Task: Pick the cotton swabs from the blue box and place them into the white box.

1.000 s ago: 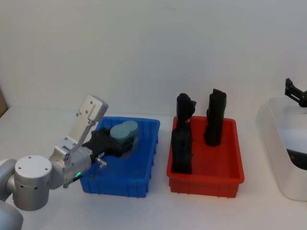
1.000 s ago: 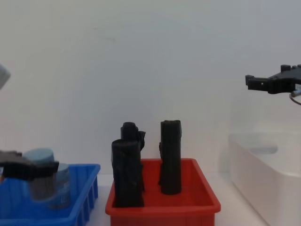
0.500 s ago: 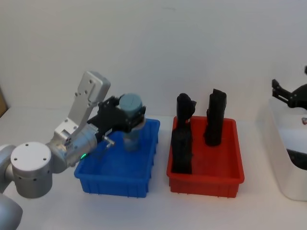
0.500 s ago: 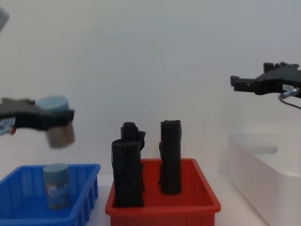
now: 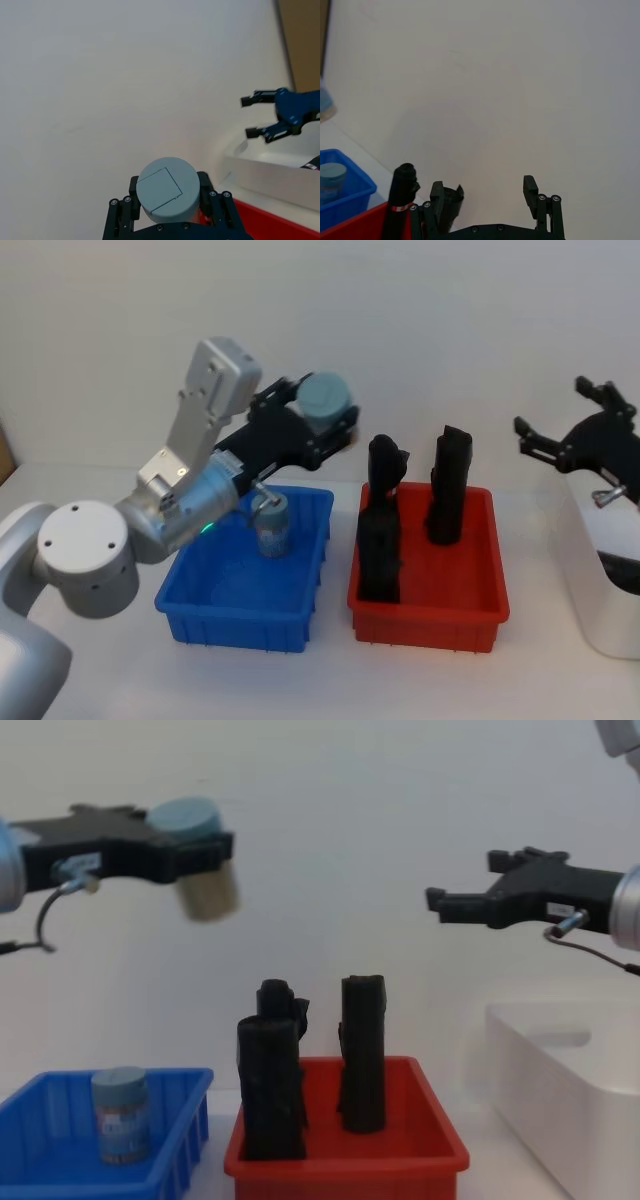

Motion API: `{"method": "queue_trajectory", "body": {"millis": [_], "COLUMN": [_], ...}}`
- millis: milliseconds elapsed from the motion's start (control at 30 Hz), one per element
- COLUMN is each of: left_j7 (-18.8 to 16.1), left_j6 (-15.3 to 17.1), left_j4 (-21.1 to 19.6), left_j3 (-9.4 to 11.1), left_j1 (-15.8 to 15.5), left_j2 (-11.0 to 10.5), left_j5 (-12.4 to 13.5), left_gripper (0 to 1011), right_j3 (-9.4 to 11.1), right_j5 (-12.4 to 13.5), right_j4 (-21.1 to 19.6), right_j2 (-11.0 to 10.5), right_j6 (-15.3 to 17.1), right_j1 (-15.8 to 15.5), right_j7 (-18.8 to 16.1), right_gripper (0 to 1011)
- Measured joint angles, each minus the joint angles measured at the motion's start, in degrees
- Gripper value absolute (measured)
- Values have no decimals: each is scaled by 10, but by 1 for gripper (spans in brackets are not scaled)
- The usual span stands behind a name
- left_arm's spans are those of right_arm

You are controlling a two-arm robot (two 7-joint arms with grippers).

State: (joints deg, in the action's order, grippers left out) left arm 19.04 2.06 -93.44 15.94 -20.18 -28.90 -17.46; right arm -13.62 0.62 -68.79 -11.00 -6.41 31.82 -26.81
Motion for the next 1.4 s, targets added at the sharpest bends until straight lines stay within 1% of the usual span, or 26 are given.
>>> {"method": "queue_trajectory", "body": {"millis": [67, 100, 200, 233, 333, 367, 533, 633, 700, 867, 1033, 1400], "left_j7": [9, 18, 30, 38, 47, 53, 65, 71, 74, 78, 82, 87], "left_j6": [-2, -4, -4, -4, -4, -3, 1, 4, 6, 10, 12, 14], "left_j4": [-2, -3, -3, -3, -2, -2, 3, 6, 7, 9, 10, 15], "left_j3": [3, 6, 11, 14, 18, 21, 28, 32, 34, 37, 39, 41], "left_j1": [-6, -12, -20, -25, -31, -35, -43, -48, -50, -52, -54, -56], "left_j2": [5, 10, 19, 24, 30, 34, 43, 49, 51, 53, 54, 55], "left_j5": [6, 11, 19, 24, 31, 36, 50, 60, 65, 72, 76, 79], "left_gripper": [674, 674, 674, 674, 674, 674, 674, 674, 674, 674, 674, 674], "right_j3": [-3, -6, -11, -14, -19, -23, -34, -45, -49, -61, -70, -79], "right_j5": [-2, -5, -9, -12, -16, -19, -29, -41, -46, -64, -80, -90], "right_j4": [3, 5, 9, 11, 14, 16, 21, 26, 27, 32, 34, 36], "right_j2": [2, 3, 6, 8, 11, 14, 21, 27, 29, 36, 40, 43], "right_j6": [-4, -8, -13, -17, -21, -25, -33, -38, -39, -41, -38, -34], "right_j1": [3, 6, 10, 13, 17, 20, 28, 36, 38, 45, 48, 51], "right_j7": [-12, -24, -40, -52, -67, -79, -110, -134, -142, -157, -160, -152], "right_gripper": [1001, 1001, 1001, 1001, 1001, 1001, 1001, 1001, 1001, 1001, 1001, 1001]}}
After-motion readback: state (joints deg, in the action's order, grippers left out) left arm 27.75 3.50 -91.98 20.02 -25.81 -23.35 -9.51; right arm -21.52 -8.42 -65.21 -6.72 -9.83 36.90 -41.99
